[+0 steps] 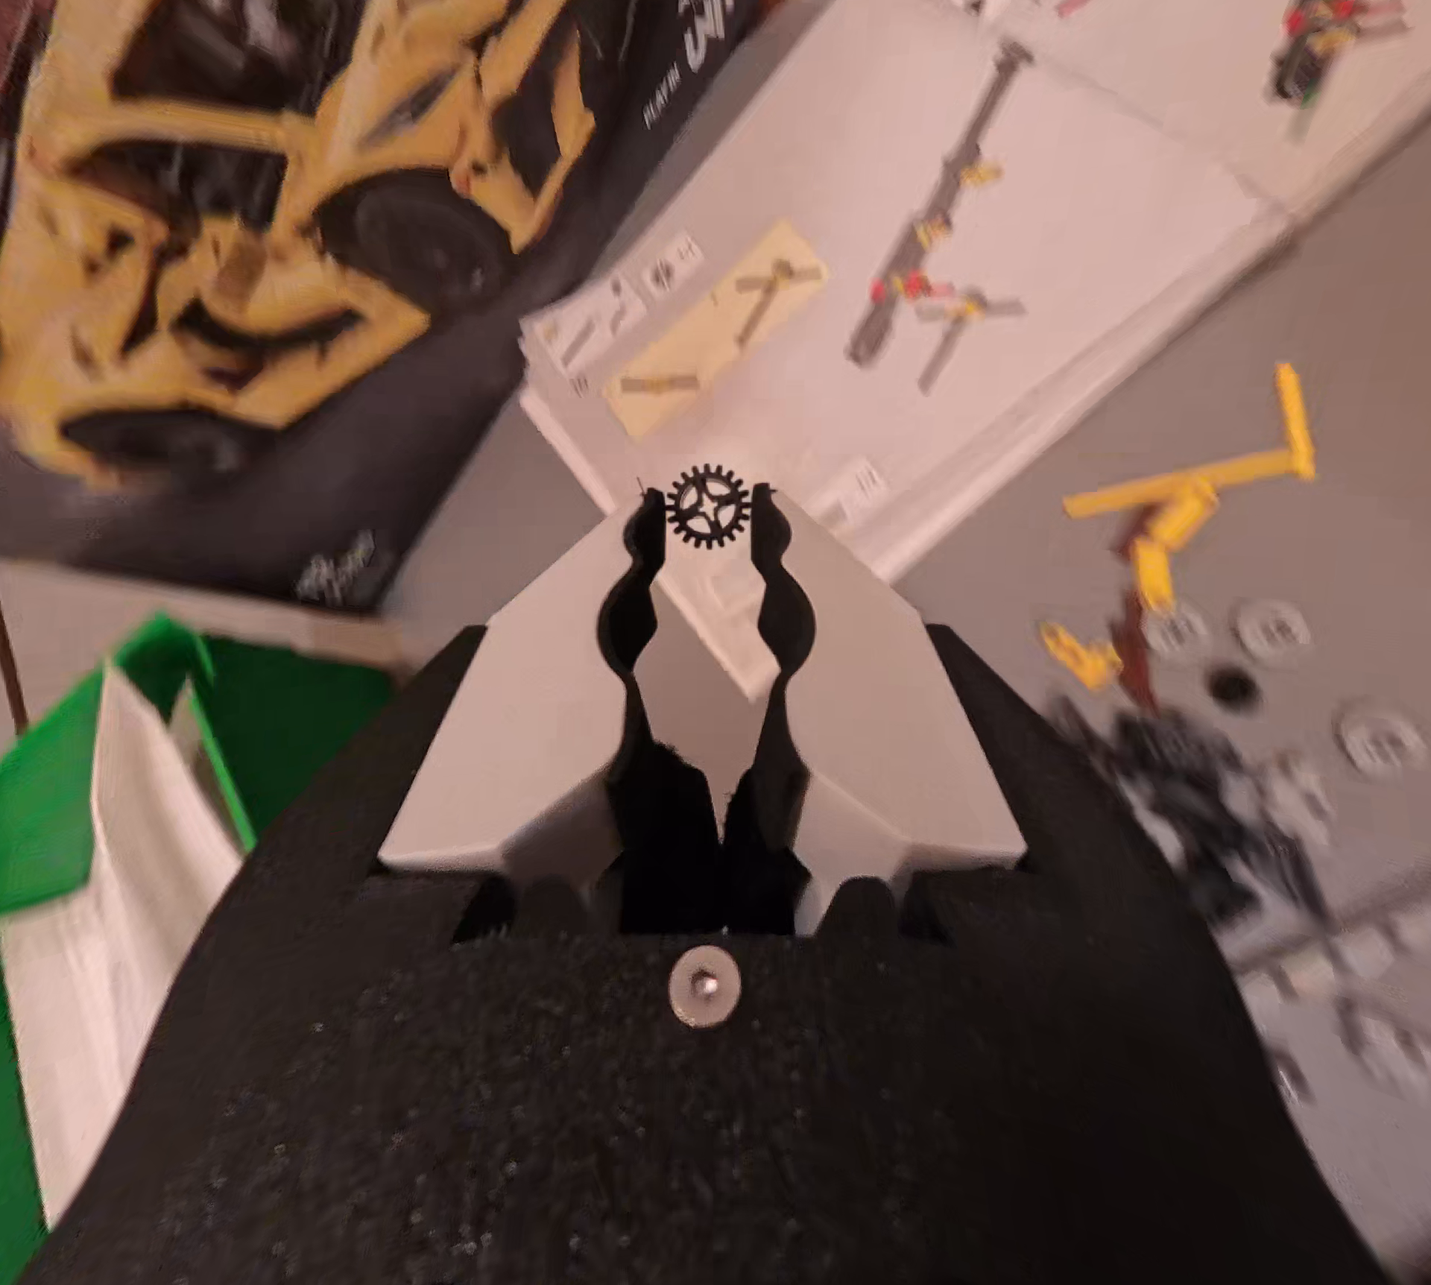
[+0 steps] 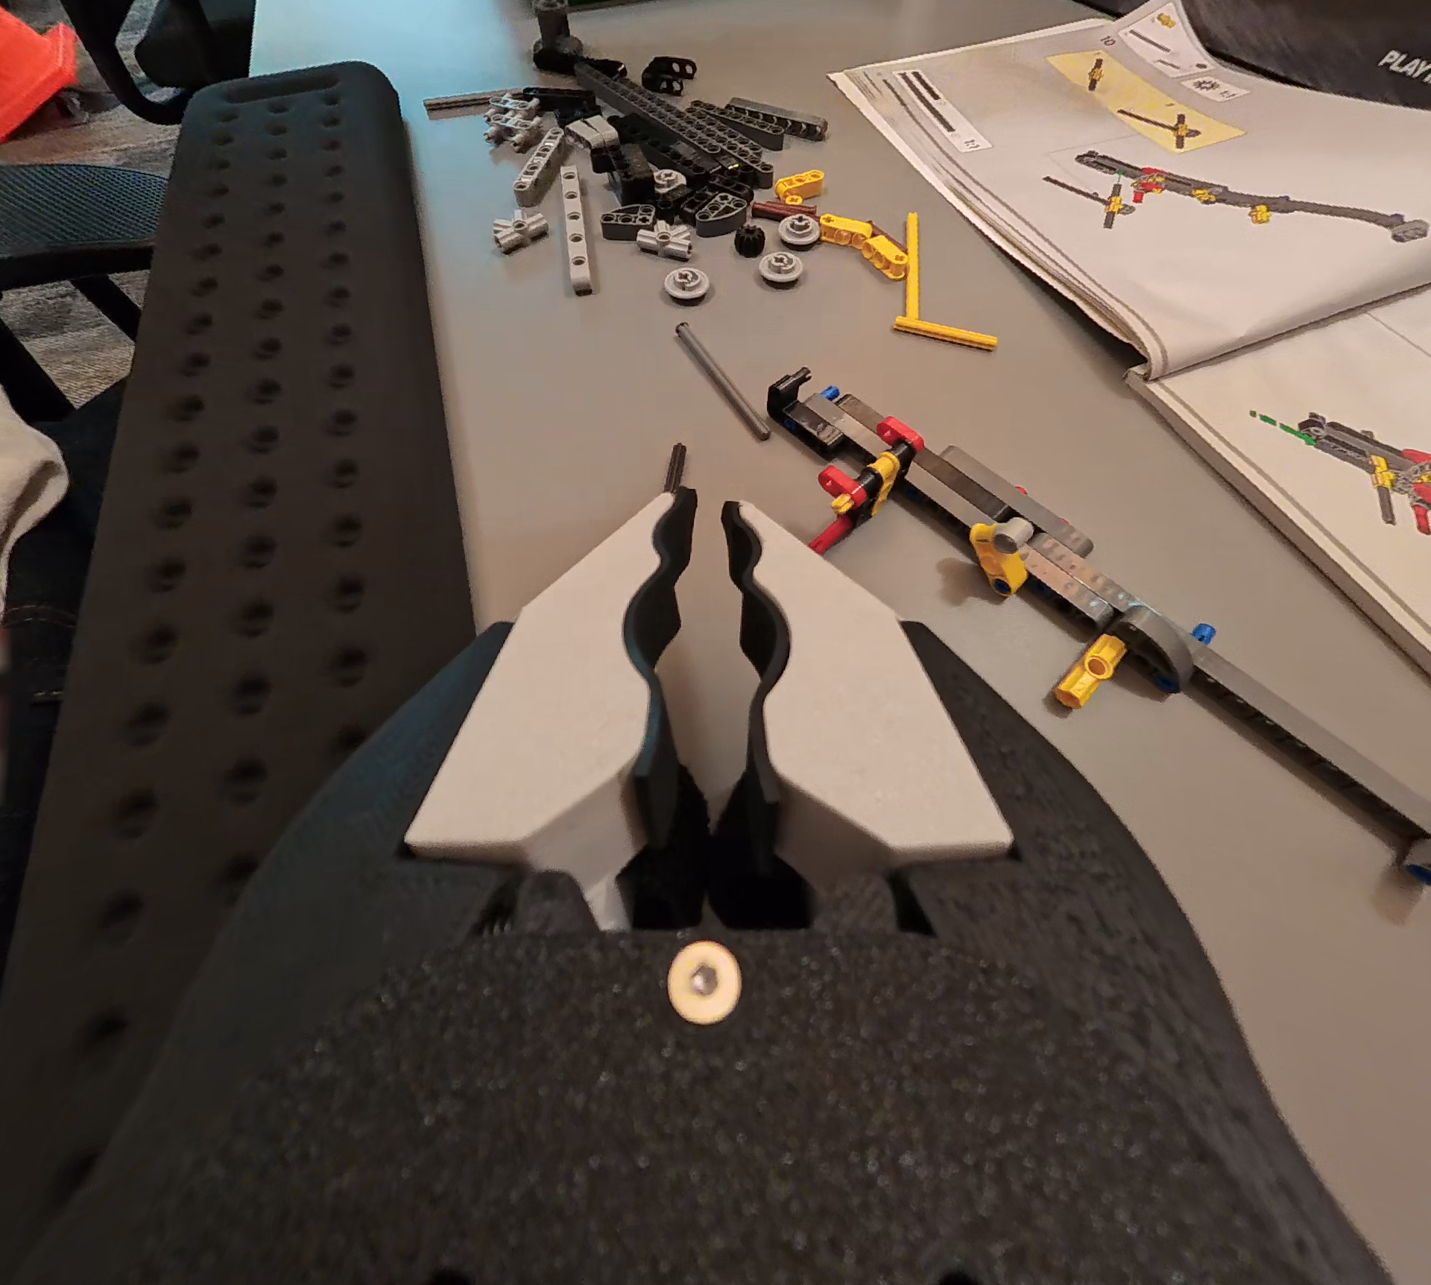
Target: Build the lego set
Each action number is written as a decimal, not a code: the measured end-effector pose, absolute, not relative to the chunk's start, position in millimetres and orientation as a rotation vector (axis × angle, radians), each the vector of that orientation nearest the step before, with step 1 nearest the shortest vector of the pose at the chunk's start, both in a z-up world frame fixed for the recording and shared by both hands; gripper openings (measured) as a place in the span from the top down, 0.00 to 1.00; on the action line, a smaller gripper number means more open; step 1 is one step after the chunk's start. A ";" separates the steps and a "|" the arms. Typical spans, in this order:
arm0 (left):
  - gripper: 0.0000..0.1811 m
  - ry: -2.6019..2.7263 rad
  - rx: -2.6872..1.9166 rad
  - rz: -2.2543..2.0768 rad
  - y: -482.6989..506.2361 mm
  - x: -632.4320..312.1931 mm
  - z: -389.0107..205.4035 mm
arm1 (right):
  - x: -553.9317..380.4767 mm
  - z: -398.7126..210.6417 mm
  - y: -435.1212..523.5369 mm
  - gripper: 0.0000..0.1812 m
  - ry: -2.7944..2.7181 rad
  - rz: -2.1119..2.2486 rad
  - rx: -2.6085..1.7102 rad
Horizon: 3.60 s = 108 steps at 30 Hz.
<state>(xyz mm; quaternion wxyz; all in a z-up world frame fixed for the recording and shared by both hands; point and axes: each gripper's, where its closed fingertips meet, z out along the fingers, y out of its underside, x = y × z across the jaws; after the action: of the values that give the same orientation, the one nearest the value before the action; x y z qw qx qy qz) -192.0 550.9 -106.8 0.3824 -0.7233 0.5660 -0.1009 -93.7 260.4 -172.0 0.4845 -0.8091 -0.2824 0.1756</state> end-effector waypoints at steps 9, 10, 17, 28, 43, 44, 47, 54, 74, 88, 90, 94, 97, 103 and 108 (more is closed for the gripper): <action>0.89 1.627 -2.177 -0.311 658.7 -82.3 -192.8 | -93.2 -168.8 259.2 0.96 -0.673 0.452 -1.955; 0.89 1.634 -2.172 -0.339 659.5 -76.0 -195.1 | -93.5 -168.9 259.0 0.96 -0.676 0.451 -1.955; 0.89 1.739 -2.072 -0.309 659.4 -71.4 -209.7 | -95.2 -169.1 257.6 0.96 -0.683 0.471 -1.957; 0.82 1.685 -2.002 -0.350 663.0 -88.6 -182.5 | -95.0 -169.0 257.5 0.96 -0.672 0.497 -1.963; 0.88 1.764 -2.025 -0.391 661.8 -69.3 -209.8 | -95.8 -170.4 257.0 0.96 -0.676 0.512 -1.974; 0.90 1.777 -2.021 -0.391 660.4 -69.9 -210.2 | -96.0 -170.5 256.9 0.96 -0.678 0.511 -1.974; 0.90 1.793 -2.019 -0.364 656.9 -79.8 -203.4 | -96.8 -170.5 256.2 0.96 -0.683 0.513 -1.973; 0.90 1.631 -2.074 -0.216 615.5 -170.2 -151.8 | -97.4 -170.9 255.8 0.96 -0.685 0.516 -1.975; 0.90 1.234 -2.418 -0.038 500.1 -348.2 -209.7 | -97.6 -174.7 256.6 0.96 -0.692 0.497 -1.996; 0.89 1.131 -2.427 -0.158 497.9 -346.3 -211.6 | -98.1 -174.6 256.0 0.96 -0.698 0.495 -1.994; 0.88 1.130 -2.429 -0.170 496.2 -345.5 -212.1 | -98.0 -174.5 256.0 0.96 -0.696 0.497 -1.994; 0.86 1.129 -2.433 -0.177 494.1 -345.3 -212.1 | -98.1 -174.8 256.0 0.96 -0.697 0.497 -1.996; 0.84 1.129 -2.422 -0.168 493.2 -345.8 -208.5 | -98.1 -174.8 256.0 0.96 -0.698 0.494 -1.995; 0.81 1.114 -2.209 -0.098 494.5 -335.4 -161.9 | -90.9 -154.5 260.6 0.96 -0.631 0.315 -1.935; 0.81 1.281 -1.949 -0.379 429.5 -264.5 -133.3 | -52.0 -131.1 228.1 0.94 -0.245 0.147 -2.035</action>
<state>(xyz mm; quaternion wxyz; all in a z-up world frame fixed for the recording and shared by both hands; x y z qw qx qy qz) -264.5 429.5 -133.3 0.3797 -0.7632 0.5014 -0.1485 -52.0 228.1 -131.1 0.5168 -0.8478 -0.1019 0.0612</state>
